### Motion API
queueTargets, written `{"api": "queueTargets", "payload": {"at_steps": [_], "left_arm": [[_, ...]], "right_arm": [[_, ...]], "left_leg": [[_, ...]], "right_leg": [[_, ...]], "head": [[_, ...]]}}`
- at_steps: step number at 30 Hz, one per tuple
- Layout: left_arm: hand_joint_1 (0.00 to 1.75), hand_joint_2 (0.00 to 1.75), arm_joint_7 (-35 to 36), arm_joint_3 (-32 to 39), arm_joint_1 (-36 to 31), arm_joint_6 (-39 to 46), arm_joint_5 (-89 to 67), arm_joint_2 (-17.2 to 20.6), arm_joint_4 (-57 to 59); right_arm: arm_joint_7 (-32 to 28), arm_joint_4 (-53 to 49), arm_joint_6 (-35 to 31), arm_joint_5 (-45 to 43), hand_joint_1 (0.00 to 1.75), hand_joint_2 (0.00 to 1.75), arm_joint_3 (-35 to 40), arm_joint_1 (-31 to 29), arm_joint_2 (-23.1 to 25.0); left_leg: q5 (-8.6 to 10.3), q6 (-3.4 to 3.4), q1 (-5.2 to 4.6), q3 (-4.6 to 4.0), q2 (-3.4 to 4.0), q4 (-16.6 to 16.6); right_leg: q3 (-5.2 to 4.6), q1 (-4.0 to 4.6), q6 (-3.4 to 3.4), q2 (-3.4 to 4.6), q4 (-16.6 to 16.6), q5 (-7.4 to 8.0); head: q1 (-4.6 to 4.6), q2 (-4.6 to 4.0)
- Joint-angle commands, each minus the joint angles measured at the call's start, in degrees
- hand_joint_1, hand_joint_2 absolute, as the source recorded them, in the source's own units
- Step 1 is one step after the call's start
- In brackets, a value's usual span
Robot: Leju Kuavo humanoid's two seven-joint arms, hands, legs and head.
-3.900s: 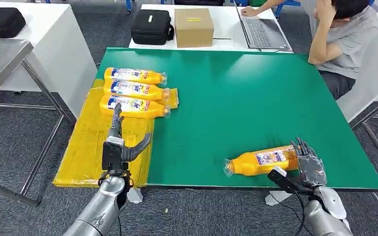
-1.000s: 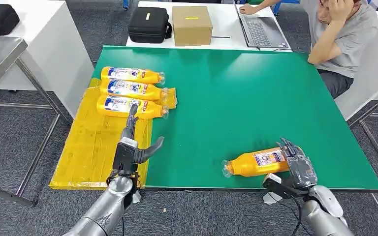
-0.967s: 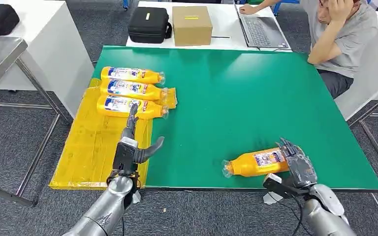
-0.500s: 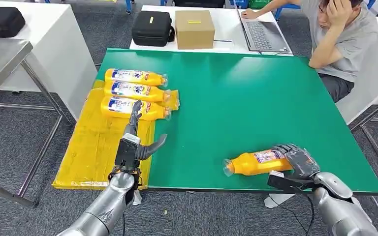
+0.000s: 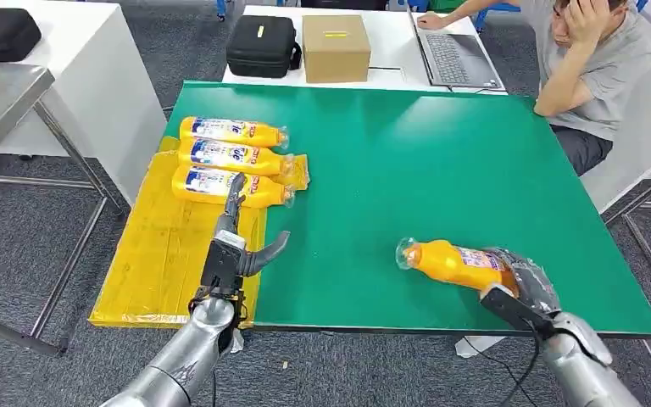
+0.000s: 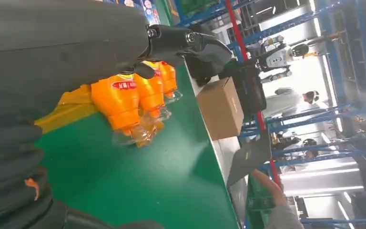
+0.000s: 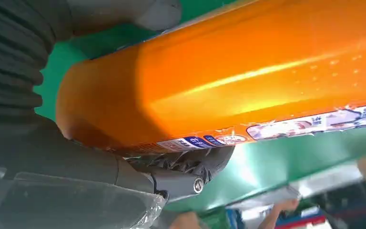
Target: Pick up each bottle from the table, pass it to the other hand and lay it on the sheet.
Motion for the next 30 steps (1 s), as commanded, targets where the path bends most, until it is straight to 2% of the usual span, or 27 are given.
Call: {"api": "queueTargets", "payload": {"at_steps": [1,3,5,10,15,16,18,22,24,30], "left_arm": [[0.00,1.75,0.15,-1.56,-2.45,0.47,0.00,0.02,3.82],[0.00,1.75,0.15,-1.75,-2.12,1.04,0.35,0.16,3.57],[0.00,1.75,0.15,-1.75,-2.12,1.04,0.35,0.16,3.57],[0.00,1.75,0.15,-2.18,-1.31,1.51,1.34,0.39,2.99],[0.00,1.75,0.15,-2.18,-1.31,1.51,1.34,0.39,2.99],[0.00,1.75,0.15,-2.32,-1.35,0.31,2.05,-0.02,3.23],[0.00,1.75,0.15,-2.62,-1.34,-1.03,2.61,-0.67,3.58],[0.00,1.75,0.15,-4.52,-1.09,-2.06,2.16,-1.22,3.69],[0.00,1.75,0.15,-5.06,-0.80,-3.19,2.49,-1.31,3.75],[0.00,1.75,0.15,-6.86,-2.05,-10.78,4.89,-3.49,8.87]], "right_arm": [[0.30,-13.50,-12.99,-8.70,1.75,1.75,5.84,8.81,2.05],[0.30,-17.19,-18.51,-12.22,1.75,1.75,5.96,9.35,3.29],[0.30,-17.19,-18.51,-12.22,1.75,1.75,5.96,9.35,3.29],[0.30,-21.44,-26.97,-15.87,1.75,1.75,3.88,8.24,7.89],[0.30,-21.44,-26.97,-15.87,1.75,1.75,3.88,8.24,7.89],[0.30,-22.72,-27.54,-12.32,1.75,1.75,-0.47,8.26,10.40],[0.30,-23.84,-27.54,-13.01,1.75,1.75,-1.65,7.63,12.59],[0.30,-25.14,-27.54,-11.14,1.75,1.75,-4.92,6.32,16.86],[0.30,-25.62,-27.54,-10.72,1.75,1.75,-6.72,6.11,18.29],[0.30,-30.89,-27.54,-9.37,1.75,1.75,-9.77,7.77,21.88]], "left_leg": [[-0.01,-0.12,-0.02,-0.02,-0.03,-0.08],[-0.01,-0.12,-0.01,-0.25,0.01,-0.06],[0.01,-0.13,0.00,-0.55,0.07,-0.04],[0.00,-0.22,-0.09,-0.90,0.21,-0.05],[0.01,-0.24,-0.11,-0.98,0.15,-0.05],[0.00,-0.25,-0.16,-0.92,0.12,-0.09],[0.07,-0.20,-0.08,-1.23,0.13,-0.04],[0.07,-0.22,-0.07,-1.33,0.16,-0.03],[0.02,-0.28,-0.16,-1.15,0.23,-0.06],[0.11,-0.24,-0.08,-1.37,0.04,-0.03]], "right_leg": [[-0.09,-0.01,-0.10,-0.11,0.02,-0.07],[-0.33,0.00,-0.09,-0.06,0.08,-0.05],[-0.63,0.00,-0.08,0.02,0.18,-0.02],[-1.11,-0.11,-0.11,0.15,0.42,-0.08],[-1.27,-0.14,-0.13,0.07,0.53,-0.12],[-1.24,-0.18,-0.14,0.02,0.56,-0.16],[-1.48,-0.11,-0.09,0.07,0.50,-0.04],[-1.59,-0.11,-0.09,0.11,0.57,-0.05],[-1.51,-0.19,-0.13,0.14,0.66,-0.14],[-1.63,-0.13,-0.08,-0.02,0.61,-0.08]], "head": [[0.02,0.00],[0.00,0.00],[-0.02,0.00],[0.00,0.00],[-0.02,-0.02],[0.00,0.00],[0.00,0.00],[0.00,0.00],[0.00,0.00],[0.00,0.00]]}}
